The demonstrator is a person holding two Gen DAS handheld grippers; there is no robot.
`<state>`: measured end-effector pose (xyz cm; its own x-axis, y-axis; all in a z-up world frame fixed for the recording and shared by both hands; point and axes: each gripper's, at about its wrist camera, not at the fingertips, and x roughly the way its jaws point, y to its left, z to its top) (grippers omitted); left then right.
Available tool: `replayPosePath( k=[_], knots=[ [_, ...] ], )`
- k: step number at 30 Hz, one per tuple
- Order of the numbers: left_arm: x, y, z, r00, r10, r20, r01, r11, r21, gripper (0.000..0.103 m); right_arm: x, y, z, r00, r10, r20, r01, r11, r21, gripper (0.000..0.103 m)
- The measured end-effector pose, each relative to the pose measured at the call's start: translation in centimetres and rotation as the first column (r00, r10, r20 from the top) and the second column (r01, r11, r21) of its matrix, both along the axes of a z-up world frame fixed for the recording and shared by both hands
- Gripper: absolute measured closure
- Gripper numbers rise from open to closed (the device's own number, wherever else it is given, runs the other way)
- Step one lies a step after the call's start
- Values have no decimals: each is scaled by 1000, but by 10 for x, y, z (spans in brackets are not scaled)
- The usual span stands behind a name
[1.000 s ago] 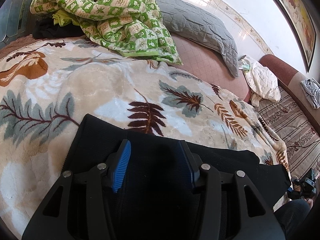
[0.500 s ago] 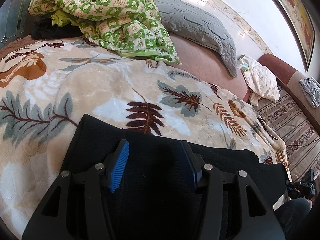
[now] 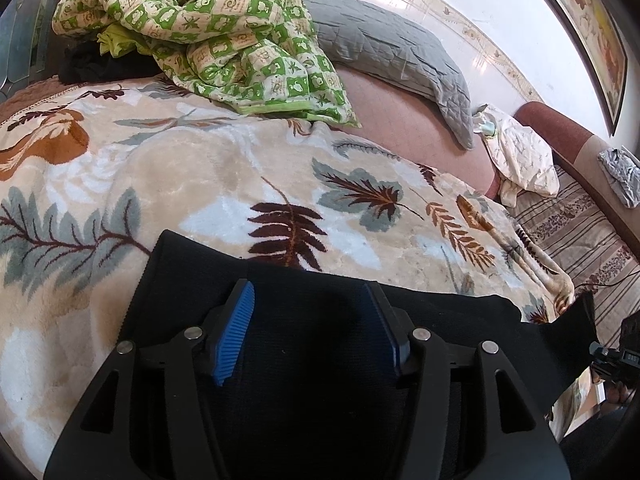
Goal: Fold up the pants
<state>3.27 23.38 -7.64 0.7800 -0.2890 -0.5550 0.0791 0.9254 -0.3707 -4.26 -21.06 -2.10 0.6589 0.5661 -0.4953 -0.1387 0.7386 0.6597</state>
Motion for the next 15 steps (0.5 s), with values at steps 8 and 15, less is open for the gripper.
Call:
replayPosePath(
  k=[8, 15],
  knots=[
    [-1, 4, -2, 1000, -11, 18, 11, 999, -38, 46, 35, 68, 14, 986, 160, 42, -159, 987, -23, 95],
    [-1, 8, -5, 999, -22, 32, 25, 997, -75, 45, 68, 149, 13, 899, 435, 43, -430, 898, -91, 95]
  ],
)
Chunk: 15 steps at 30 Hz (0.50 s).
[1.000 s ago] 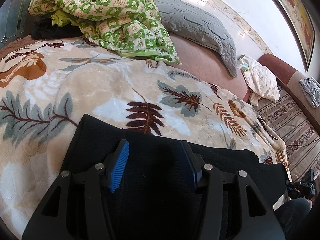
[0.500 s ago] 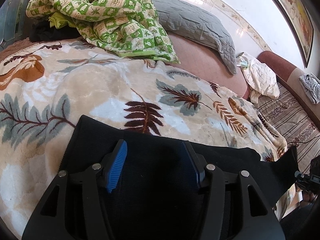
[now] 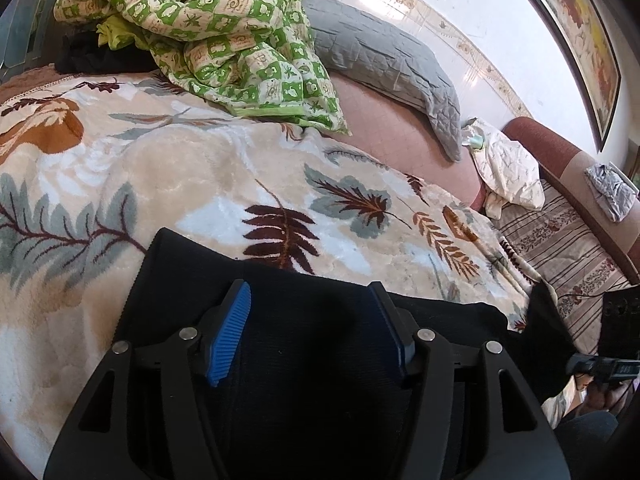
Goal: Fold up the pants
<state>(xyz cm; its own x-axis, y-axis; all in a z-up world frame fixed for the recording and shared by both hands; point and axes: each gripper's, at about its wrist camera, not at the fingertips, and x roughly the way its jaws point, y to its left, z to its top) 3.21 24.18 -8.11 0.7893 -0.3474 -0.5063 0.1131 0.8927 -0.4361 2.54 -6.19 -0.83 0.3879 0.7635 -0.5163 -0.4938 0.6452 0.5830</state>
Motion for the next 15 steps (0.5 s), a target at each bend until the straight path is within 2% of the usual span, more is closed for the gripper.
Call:
replayPosePath(
  k=[4, 9, 12, 15],
  knots=[
    [0, 0, 0, 1000, 1, -1, -1, 1000, 2, 45, 12, 14, -10, 998, 66, -19, -67, 997, -23, 95],
    [0, 0, -1, 1000, 3, -2, -3, 1000, 10, 45, 20, 16, -23, 991, 104, -80, -104, 995, 0, 94],
    [1, 0, -1, 1000, 3, -5, -3, 1000, 14, 45, 21, 25, -30, 990, 116, -85, -118, 993, -19, 88],
    [1, -1, 0, 1000, 2, -6, -2, 1000, 12, 44, 20, 23, -29, 986, 140, -86, -137, 990, 43, 68]
  ],
)
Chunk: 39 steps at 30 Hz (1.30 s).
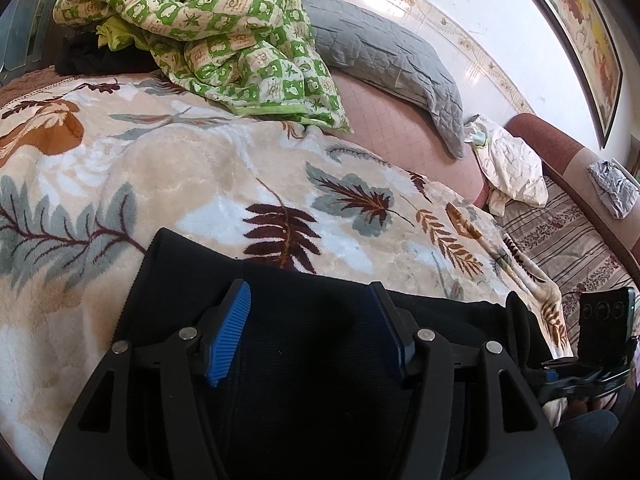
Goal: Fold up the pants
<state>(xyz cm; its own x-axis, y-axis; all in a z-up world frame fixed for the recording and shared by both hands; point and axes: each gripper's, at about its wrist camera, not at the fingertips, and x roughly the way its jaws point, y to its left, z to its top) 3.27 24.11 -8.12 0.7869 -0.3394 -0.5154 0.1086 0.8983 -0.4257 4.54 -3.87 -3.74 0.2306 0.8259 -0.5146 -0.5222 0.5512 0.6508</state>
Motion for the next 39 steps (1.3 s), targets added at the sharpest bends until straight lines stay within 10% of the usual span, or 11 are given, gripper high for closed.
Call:
replayPosePath(
  k=[6, 10, 14, 18, 21, 24, 30, 39],
  knots=[
    [-4, -9, 17, 998, 11, -59, -7, 998, 62, 40, -26, -52, 41, 998, -36, 60, 26, 988, 151, 56],
    [-39, -41, 57, 997, -69, 35, 66, 995, 80, 32, -59, -113, 61, 944, -253, 210, 254, 967, 22, 52],
    [-41, -115, 85, 939, -335, 80, 327, 940, 101, 31, -78, -133, 60, 869, -329, 370, 413, 894, -174, 58],
    [-12, -191, 85, 832, -554, 30, 544, 825, 151, 65, -71, -126, 44, 888, -298, 350, 399, 877, -266, 78],
    [11, -227, 61, 822, -561, -100, 563, 772, 293, 95, -60, -124, 40, 869, -347, 352, 449, 852, -269, 78],
    [15, -221, 36, 848, -501, -175, 530, 786, 319, 102, -43, -118, 40, 863, -360, 353, 461, 847, -264, 82],
    [-6, -174, 1, 871, -465, -159, 482, 870, 100, 103, -1, -67, -9, 914, -241, 326, 374, 811, -449, 89],
    [-9, -167, 6, 883, -452, -124, 460, 887, 47, 103, -13, -82, 9, 906, -264, 332, 383, 847, -370, 89]
  ],
)
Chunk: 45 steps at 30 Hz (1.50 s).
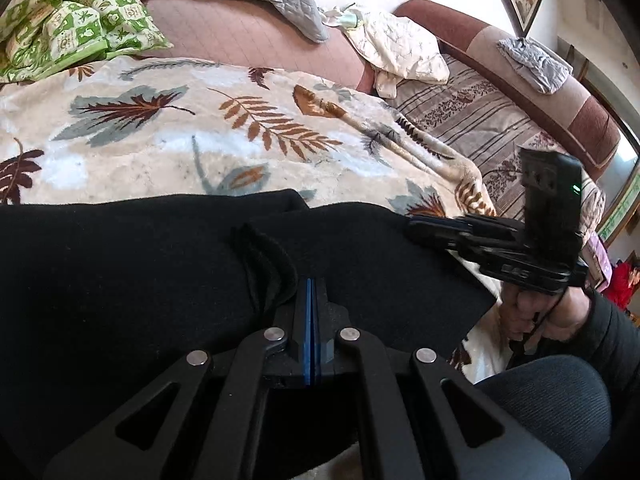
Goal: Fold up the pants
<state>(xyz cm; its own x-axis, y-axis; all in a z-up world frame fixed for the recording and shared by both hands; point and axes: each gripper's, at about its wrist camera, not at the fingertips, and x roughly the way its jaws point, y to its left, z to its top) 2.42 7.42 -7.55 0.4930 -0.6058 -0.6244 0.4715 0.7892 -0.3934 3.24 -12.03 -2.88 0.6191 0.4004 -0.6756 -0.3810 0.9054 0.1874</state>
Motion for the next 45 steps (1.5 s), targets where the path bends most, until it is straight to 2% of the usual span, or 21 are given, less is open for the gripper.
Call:
replayPosePath(
  k=[3, 5, 6, 8, 9, 10, 12, 16, 19, 21, 24, 26, 27, 29, 31, 36, 39, 41, 42, 43, 45],
  knots=[
    [-16, 9, 27, 997, 11, 72, -8, 999, -48, 102, -32, -6, 24, 997, 37, 66, -38, 999, 12, 89],
    [-29, 10, 41, 993, -37, 110, 46, 995, -90, 102, -48, -3, 29, 994, 68, 81, -67, 998, -16, 89],
    [-31, 5, 39, 992, -73, 106, 81, 994, -71, 102, -54, 0, 27, 994, 86, 70, -84, 996, -32, 90],
    [-26, -6, 18, 995, -92, 47, 90, 995, 31, 102, -56, 10, 3, 992, 114, -49, -119, 987, -107, 90],
    [-22, -7, -3, 995, -97, -20, 98, 994, 40, 102, -58, 14, -5, 992, 120, -51, -126, 981, -145, 90],
    [-21, 2, -8, 997, -78, -21, 78, 996, -32, 102, -59, 15, -6, 992, 123, -37, -128, 980, -152, 90],
    [-19, 6, -11, 997, -68, -43, 65, 995, -70, 102, -54, 14, -5, 991, 119, -62, -126, 983, -130, 90],
    [-20, 4, 2, 997, -70, -27, 69, 996, -50, 102, -53, 10, -4, 991, 113, -71, -119, 988, -96, 89],
    [-16, 11, 30, 999, -26, 44, 28, 998, -60, 101, -56, 7, 10, 993, 115, -10, -115, 990, -85, 89],
    [-4, 6, 45, 997, -13, 73, 18, 998, -64, 101, -49, 3, 18, 997, 58, 42, -56, 997, -44, 89],
    [16, -15, 49, 998, -10, 62, 12, 1000, -27, 101, -29, 6, 23, 996, -10, 84, 12, 1000, -26, 86],
    [25, -29, 33, 1000, -16, 6, 15, 997, 70, 101, -18, 13, 19, 998, -6, 68, 8, 1000, -25, 85],
    [32, -35, 14, 999, 2, -46, 5, 987, 161, 100, -11, 19, 13, 999, 5, 41, -3, 999, -43, 84],
    [32, -26, 3, 999, 10, -45, -4, 993, 117, 100, -1, 32, -7, 999, 14, -36, -18, 995, -98, 81],
    [35, -15, 0, 995, 37, -93, -32, 998, 52, 101, -2, 35, -6, 1000, 1, -8, -2, 996, -87, 79],
    [30, -22, 1, 997, 54, -58, -49, 996, 80, 101, 2, 32, -7, 1000, 2, -9, -3, 999, -44, 78],
    [28, -14, 10, 994, 80, -70, -78, 996, 35, 101, -1, 31, -8, 1000, 3, 14, -3, 999, -43, 78],
    [11, 4, 28, 991, 134, -21, -134, 991, -12, 96, -10, 31, -9, 999, 1, 38, 1, 998, -62, 78],
    [-1, 17, 37, 988, 156, 3, -156, 986, -61, 87, -12, 33, -10, 999, 2, 51, 2, 997, -72, 78],
    [-14, 33, 44, 985, 173, 11, -171, 978, -118, 70, -15, 30, -11, 998, 2, 56, 2, 997, -74, 78],
    [-43, 71, 52, 973, 233, 0, -226, 945, -234, 49, -15, 29, -12, 998, 2, 57, 2, 998, -68, 78]
  ],
)
